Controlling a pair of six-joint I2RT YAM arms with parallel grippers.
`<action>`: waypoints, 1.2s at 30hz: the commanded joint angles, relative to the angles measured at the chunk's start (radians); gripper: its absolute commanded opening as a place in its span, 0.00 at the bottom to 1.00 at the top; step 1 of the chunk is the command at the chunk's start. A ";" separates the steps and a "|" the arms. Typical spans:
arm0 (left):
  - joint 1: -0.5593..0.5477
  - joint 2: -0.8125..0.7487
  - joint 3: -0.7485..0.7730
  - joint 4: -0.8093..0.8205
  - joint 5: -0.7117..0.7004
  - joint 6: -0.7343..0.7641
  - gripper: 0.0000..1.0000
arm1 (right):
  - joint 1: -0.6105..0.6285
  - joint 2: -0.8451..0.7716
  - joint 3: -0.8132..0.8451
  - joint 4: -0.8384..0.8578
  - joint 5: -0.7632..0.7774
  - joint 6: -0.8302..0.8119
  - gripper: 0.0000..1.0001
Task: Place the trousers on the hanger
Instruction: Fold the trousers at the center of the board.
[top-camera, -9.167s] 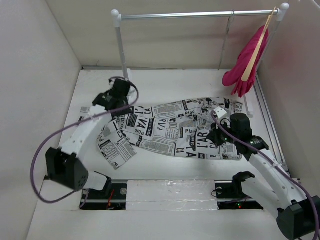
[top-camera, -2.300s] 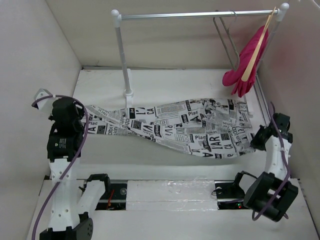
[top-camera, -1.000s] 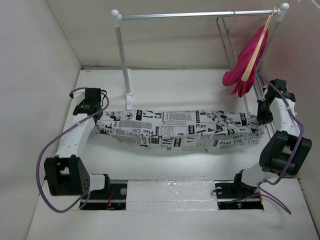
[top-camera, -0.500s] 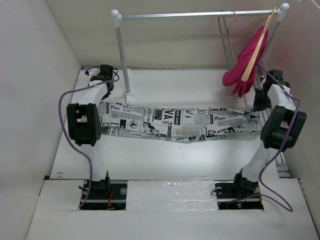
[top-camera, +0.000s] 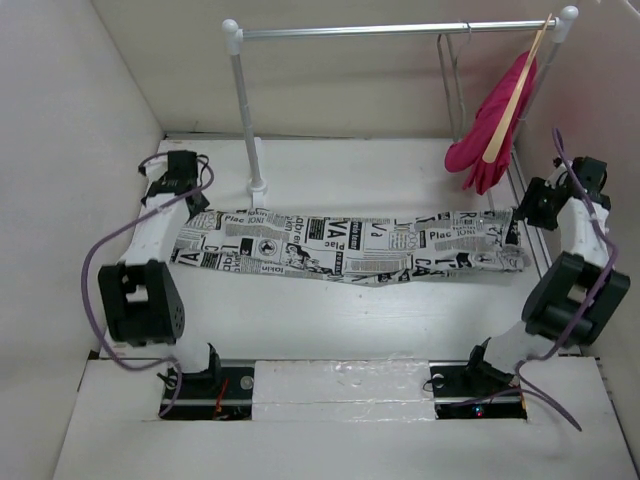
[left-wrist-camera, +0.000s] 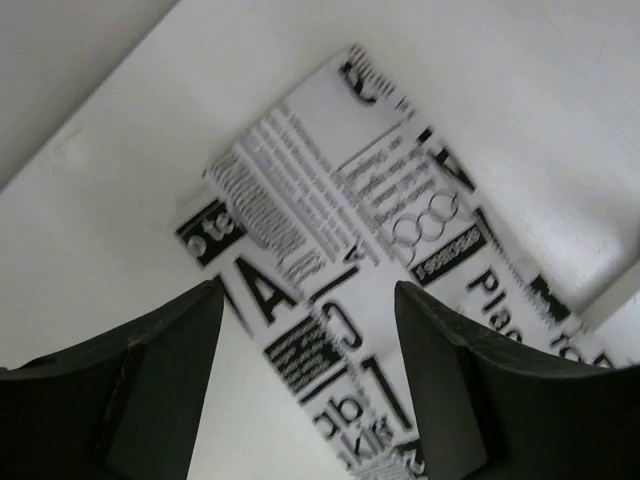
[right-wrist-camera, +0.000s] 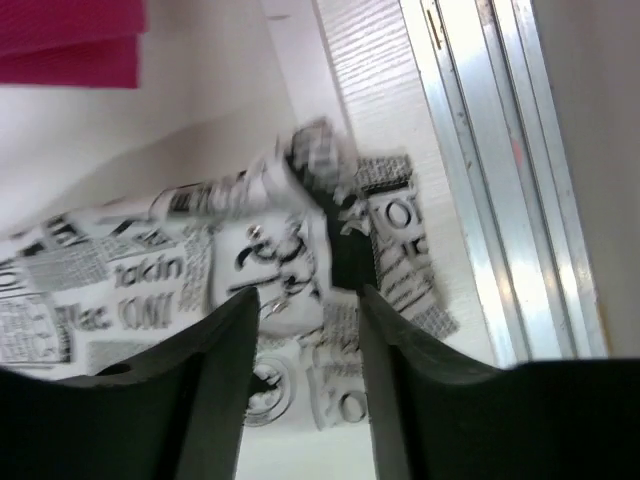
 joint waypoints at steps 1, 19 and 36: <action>0.032 -0.179 -0.189 0.056 0.103 -0.078 0.63 | -0.008 -0.210 -0.130 0.154 -0.113 0.093 0.47; 0.378 -0.039 -0.309 0.248 0.434 -0.144 0.37 | 0.205 -0.832 -0.767 0.222 -0.376 0.088 0.39; 0.505 0.104 -0.234 0.145 0.233 -0.143 0.00 | 0.205 -0.810 -0.830 0.119 -0.372 -0.090 0.42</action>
